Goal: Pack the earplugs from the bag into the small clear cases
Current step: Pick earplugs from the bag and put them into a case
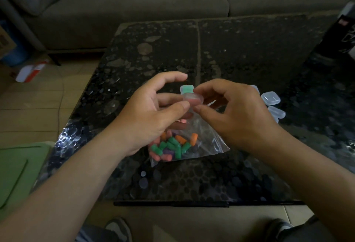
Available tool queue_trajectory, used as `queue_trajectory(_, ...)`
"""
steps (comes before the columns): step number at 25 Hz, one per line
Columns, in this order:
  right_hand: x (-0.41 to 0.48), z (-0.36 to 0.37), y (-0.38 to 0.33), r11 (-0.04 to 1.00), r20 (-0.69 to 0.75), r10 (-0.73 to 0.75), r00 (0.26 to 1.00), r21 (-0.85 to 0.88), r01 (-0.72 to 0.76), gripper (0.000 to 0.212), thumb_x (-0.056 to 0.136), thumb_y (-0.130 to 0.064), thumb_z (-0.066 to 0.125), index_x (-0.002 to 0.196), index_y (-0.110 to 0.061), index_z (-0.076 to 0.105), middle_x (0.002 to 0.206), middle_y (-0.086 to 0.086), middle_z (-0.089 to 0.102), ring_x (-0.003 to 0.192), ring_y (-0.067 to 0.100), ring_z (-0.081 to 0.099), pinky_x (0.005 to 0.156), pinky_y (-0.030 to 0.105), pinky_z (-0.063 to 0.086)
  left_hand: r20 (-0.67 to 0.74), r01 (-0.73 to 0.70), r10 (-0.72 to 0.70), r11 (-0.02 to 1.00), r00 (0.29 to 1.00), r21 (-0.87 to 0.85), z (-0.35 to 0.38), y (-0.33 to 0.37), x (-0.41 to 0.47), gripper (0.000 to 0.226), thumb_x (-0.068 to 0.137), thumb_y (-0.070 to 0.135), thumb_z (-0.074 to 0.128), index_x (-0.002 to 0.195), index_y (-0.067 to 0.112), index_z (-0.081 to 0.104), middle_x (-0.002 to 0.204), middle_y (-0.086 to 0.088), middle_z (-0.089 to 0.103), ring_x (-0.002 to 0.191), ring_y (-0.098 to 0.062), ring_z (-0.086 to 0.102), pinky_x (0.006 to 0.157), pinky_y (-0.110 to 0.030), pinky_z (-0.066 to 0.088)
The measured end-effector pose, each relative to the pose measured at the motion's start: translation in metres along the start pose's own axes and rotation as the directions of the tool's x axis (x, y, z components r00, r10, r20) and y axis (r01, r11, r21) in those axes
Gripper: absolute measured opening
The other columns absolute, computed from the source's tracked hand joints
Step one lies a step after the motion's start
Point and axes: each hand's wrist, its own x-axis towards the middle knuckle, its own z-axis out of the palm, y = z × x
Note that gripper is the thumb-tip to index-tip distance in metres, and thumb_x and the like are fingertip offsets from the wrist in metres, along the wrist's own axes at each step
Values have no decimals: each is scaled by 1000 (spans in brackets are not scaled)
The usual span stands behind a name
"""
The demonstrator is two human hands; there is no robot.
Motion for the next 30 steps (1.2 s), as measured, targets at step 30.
queue_trajectory(30, -1, 9, 0, 996, -175, -2, 985, -84, -12, 18, 90, -35, 66, 105, -26, 71, 98, -8, 60, 85, 3, 60, 80, 16, 49, -200, -135, 199, 946, 959, 294, 6, -8, 1, 37, 88, -6, 72, 102, 28, 65, 98, 3, 76, 92, -6, 76, 82, -25, 62)
